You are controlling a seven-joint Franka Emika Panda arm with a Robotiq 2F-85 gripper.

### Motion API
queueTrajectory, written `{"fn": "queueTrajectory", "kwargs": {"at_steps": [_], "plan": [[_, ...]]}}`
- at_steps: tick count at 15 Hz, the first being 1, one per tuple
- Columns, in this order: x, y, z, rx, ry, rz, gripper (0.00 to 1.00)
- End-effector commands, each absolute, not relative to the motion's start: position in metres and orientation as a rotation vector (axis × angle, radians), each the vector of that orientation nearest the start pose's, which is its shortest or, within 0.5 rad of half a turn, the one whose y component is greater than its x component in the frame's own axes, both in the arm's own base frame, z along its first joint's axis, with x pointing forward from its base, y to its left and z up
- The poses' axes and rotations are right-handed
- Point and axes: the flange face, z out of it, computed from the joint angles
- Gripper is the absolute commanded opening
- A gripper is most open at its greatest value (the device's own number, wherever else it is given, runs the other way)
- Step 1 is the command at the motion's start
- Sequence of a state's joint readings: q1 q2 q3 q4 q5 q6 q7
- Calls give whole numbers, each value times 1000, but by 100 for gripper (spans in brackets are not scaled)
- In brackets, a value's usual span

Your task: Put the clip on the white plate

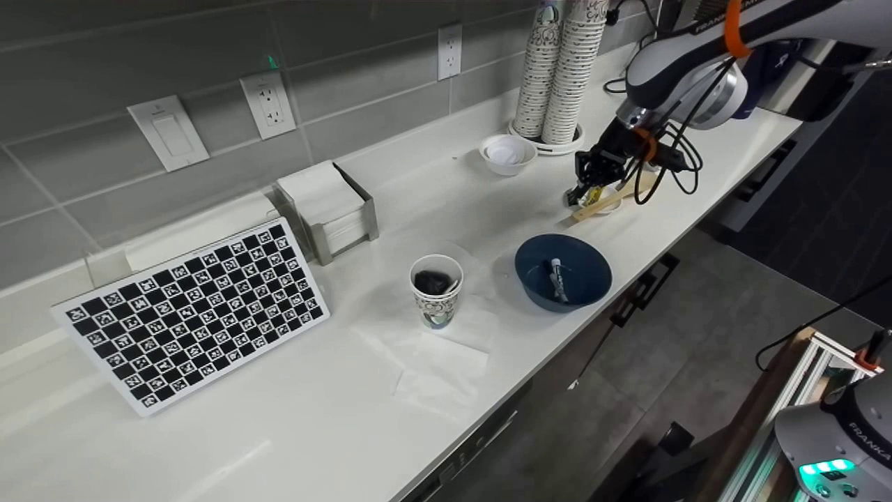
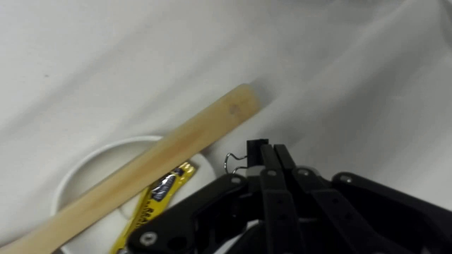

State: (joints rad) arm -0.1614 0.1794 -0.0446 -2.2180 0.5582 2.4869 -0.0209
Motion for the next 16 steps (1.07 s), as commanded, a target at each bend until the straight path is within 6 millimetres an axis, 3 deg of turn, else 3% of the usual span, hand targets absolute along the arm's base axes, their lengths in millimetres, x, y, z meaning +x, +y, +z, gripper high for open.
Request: {"fn": "queueTrajectory", "kwargs": {"at_steps": [1,6,10,11,13,16], "plan": [[512,-131,311,-2679,1003,-310,1],[502,-153,317,-2649,1142,-467,1],[509,-166,312,-2641,1192,-505,1],[510,-168,311,-2626,1199,-506,28],[511,-170,308,-2626,1205,-496,35],[509,-163,314,-2628,1179,-503,55]]}}
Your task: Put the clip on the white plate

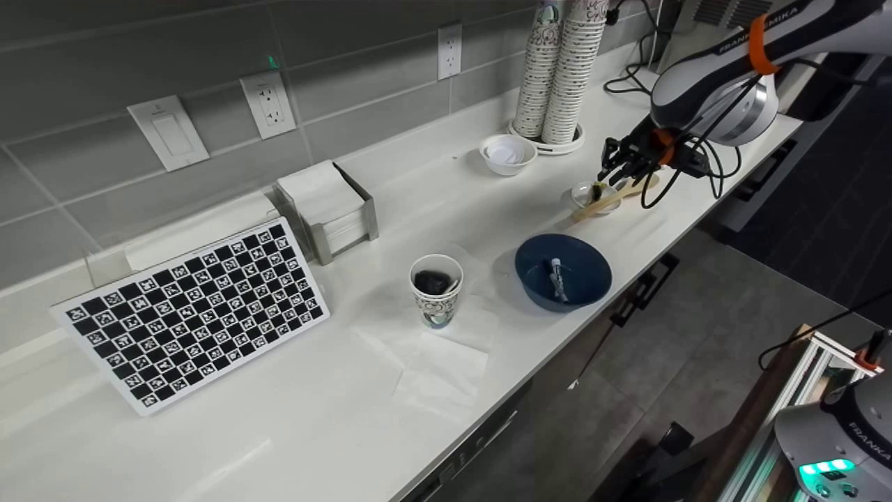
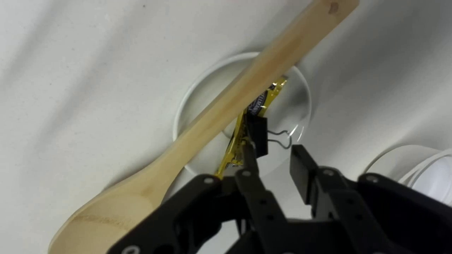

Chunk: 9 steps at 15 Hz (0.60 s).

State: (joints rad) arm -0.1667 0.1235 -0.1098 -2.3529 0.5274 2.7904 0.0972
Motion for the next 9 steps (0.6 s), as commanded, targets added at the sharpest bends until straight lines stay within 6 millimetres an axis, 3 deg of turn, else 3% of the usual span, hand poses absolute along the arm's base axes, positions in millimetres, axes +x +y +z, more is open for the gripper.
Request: {"fn": "queueTrajectory", "kwargs": {"at_steps": [1,3,6,9], "plan": [[509,-157,316,-2641,1143,-500,63],[501,-135,326,-2712,969,-498,78],[472,-86,331,-2830,737,-472,98],[426,-47,328,-2949,503,-449,100]]}}
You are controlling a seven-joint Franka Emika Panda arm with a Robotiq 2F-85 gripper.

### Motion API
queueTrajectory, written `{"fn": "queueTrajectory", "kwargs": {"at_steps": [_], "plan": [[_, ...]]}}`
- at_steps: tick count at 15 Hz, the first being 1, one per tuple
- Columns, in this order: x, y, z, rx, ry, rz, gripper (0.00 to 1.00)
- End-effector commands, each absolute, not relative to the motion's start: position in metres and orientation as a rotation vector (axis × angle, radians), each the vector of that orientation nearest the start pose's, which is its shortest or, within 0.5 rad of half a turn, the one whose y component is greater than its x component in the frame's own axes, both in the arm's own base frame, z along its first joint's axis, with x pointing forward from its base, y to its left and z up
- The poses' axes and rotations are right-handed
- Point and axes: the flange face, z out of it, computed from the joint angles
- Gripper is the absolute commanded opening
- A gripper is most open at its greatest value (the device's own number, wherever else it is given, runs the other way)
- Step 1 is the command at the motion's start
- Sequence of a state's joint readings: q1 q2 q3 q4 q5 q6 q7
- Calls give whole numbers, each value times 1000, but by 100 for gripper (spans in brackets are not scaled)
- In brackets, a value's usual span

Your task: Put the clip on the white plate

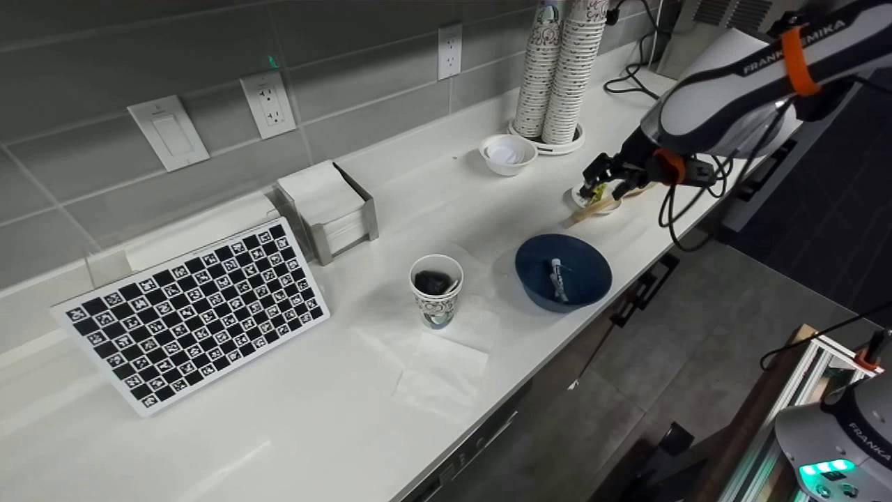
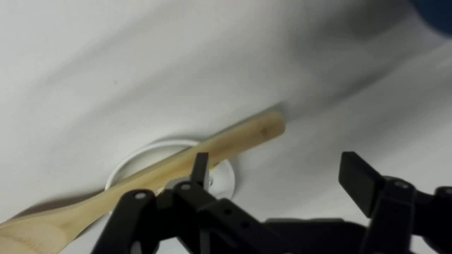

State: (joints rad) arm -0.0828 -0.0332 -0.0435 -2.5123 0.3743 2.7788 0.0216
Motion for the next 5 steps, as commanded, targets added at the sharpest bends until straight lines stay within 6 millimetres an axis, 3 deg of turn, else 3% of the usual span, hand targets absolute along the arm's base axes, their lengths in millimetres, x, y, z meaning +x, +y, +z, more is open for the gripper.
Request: {"fn": "queueTrajectory", "kwargs": {"at_steps": [1,3,4,5], "plan": [[409,-40,326,-2994,424,-458,100],[378,-28,329,-3060,274,-532,100],[373,-25,339,-3063,229,-607,100],[403,-31,324,-3043,307,-485,100]]}}
